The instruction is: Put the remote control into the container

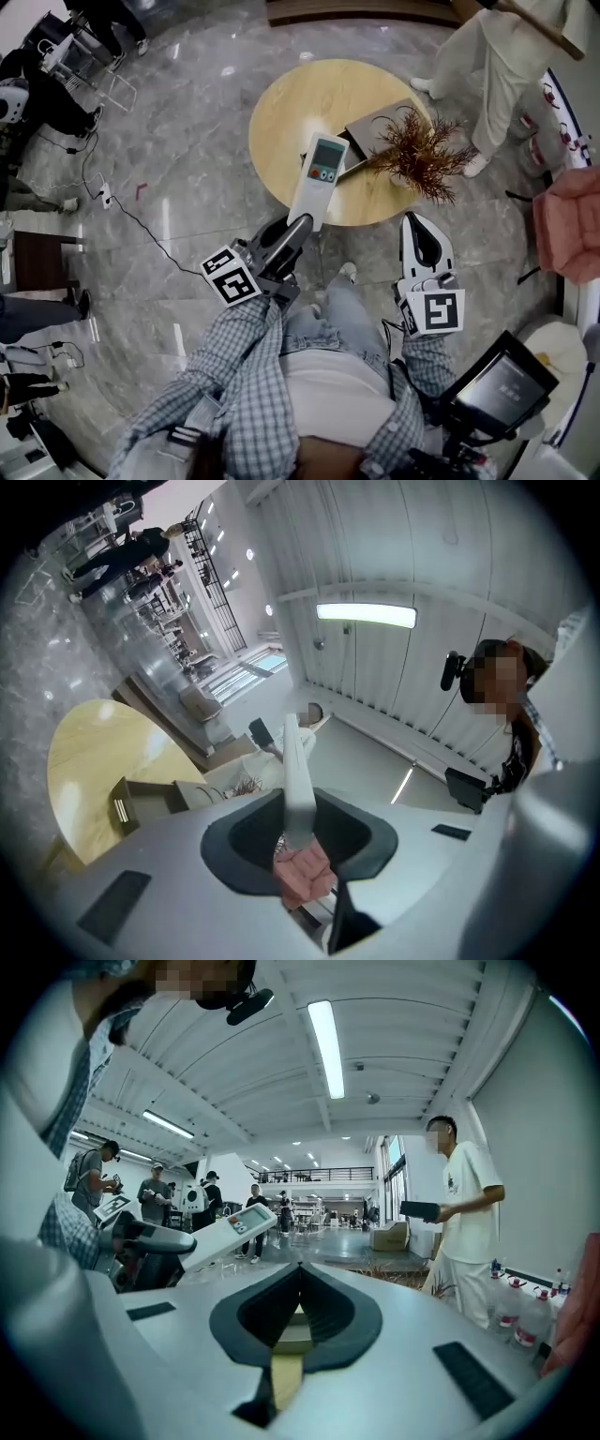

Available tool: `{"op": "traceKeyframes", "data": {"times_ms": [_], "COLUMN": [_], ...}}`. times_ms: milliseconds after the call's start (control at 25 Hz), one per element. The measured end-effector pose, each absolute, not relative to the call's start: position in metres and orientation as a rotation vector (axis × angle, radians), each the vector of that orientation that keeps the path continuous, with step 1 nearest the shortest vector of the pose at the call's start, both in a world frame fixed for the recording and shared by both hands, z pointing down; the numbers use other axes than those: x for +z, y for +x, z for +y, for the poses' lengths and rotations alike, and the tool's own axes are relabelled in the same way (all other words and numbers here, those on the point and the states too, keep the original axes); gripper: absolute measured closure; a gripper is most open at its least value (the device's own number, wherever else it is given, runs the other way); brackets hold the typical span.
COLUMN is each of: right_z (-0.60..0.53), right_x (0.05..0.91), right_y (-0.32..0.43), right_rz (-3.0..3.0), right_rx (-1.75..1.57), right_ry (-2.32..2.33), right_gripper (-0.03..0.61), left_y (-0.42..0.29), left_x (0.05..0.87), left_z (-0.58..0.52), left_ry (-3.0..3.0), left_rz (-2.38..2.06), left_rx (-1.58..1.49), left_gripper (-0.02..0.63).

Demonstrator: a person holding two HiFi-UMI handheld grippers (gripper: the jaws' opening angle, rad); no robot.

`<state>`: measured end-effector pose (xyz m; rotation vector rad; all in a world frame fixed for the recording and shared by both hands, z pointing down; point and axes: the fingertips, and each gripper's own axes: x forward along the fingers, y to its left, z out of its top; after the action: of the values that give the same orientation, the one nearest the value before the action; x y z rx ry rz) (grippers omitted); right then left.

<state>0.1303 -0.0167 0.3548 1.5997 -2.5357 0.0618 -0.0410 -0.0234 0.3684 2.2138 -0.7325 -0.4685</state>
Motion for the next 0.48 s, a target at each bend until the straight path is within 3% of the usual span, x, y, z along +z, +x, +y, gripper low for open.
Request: {"op": "traceKeyframes", "data": {"times_ms": [480], "right_z": [-0.065], "right_x": [0.351], "right_y": [0.138], "right_rz": [-2.617], "right_rx": [0.029], "right_ry": [1.434], "right_gripper": [0.572], "left_y": [-0.012], "left_x": [0.363], "left_z": [-0.080], "left_ry": [2.190], "left_rz": [-0.800], "left_rx": [-0.494], "left_gripper": [0.517]}}
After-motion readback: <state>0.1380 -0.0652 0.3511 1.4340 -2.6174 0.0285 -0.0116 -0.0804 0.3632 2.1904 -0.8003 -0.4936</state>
